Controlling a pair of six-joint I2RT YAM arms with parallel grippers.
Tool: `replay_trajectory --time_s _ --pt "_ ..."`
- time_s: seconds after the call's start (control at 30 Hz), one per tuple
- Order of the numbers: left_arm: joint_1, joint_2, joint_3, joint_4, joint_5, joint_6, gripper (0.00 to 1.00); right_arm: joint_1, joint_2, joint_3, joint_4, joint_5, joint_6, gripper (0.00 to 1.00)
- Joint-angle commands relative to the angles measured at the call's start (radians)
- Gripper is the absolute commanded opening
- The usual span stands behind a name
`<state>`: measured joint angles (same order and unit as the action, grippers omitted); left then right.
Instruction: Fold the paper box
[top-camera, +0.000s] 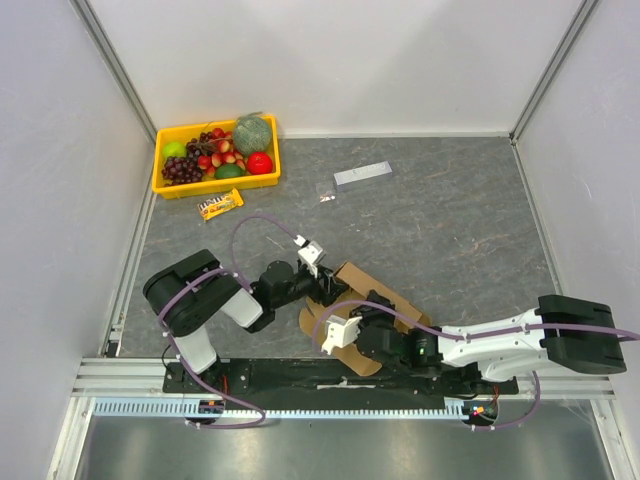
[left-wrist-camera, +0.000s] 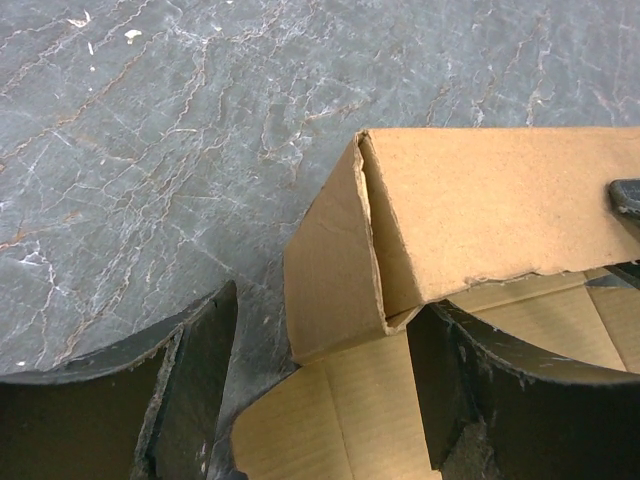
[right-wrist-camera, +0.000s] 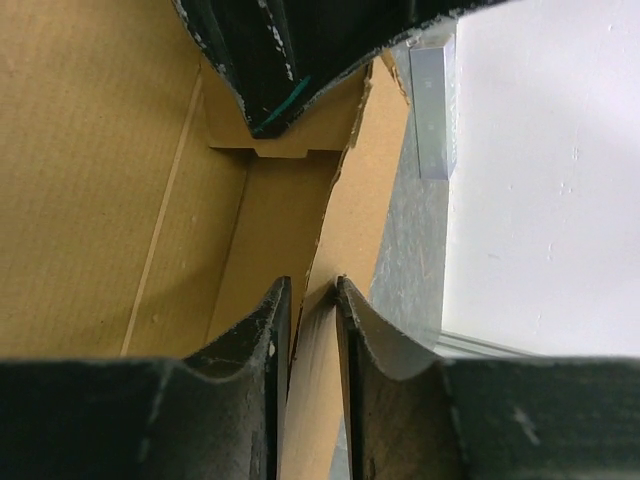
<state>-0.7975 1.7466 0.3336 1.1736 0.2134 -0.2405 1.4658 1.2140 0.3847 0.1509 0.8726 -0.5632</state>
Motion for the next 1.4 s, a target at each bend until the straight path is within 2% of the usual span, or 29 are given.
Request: replay_trajectory --time_s 0.0,0.13,0.33,0.43,0.63,0.83,0.97,1.13,1.2,1.37 --pt "-0.049 -0.019 0.022 0.003 -0.156 0.035 0.74 0.018 0.033 0.013 -0.034 -0.046 0.052 0.31" --pt "-0.094 -0.024 0.031 -0.023 -0.288 0.038 0.71 0.018 0.042 0.016 -0.028 -0.04 0.059 0.33" --pt "-0.167 -0.029 0.073 -0.094 -0.449 0.072 0.47 0.018 0.025 0.016 -0.03 -0.04 0.078 0.37" --pt "-0.203 -0.03 0.094 -0.118 -0.514 0.084 0.39 0.016 0.016 0.016 -0.031 -0.047 0.094 0.38" --pt "-0.235 -0.015 0.117 -0.14 -0.583 0.078 0.19 0.018 -0.001 0.016 -0.037 -0.061 0.114 0.41" --pt "-0.247 -0.002 0.14 -0.157 -0.621 0.076 0.03 0.018 -0.024 0.017 -0.031 -0.069 0.128 0.49" --pt "-0.249 -0.007 0.147 -0.163 -0.632 0.078 0.02 0.018 -0.06 0.028 -0.03 -0.07 0.134 0.55" --pt "-0.25 -0.012 0.136 -0.161 -0.635 0.063 0.28 0.018 -0.181 0.052 -0.039 -0.128 0.169 0.64" --pt "-0.25 -0.018 0.125 -0.154 -0.635 0.055 0.34 0.018 -0.24 0.054 -0.039 -0.171 0.183 0.66" --pt "-0.249 -0.019 0.111 -0.147 -0.631 0.046 0.39 0.018 -0.372 0.063 -0.036 -0.228 0.232 0.69"
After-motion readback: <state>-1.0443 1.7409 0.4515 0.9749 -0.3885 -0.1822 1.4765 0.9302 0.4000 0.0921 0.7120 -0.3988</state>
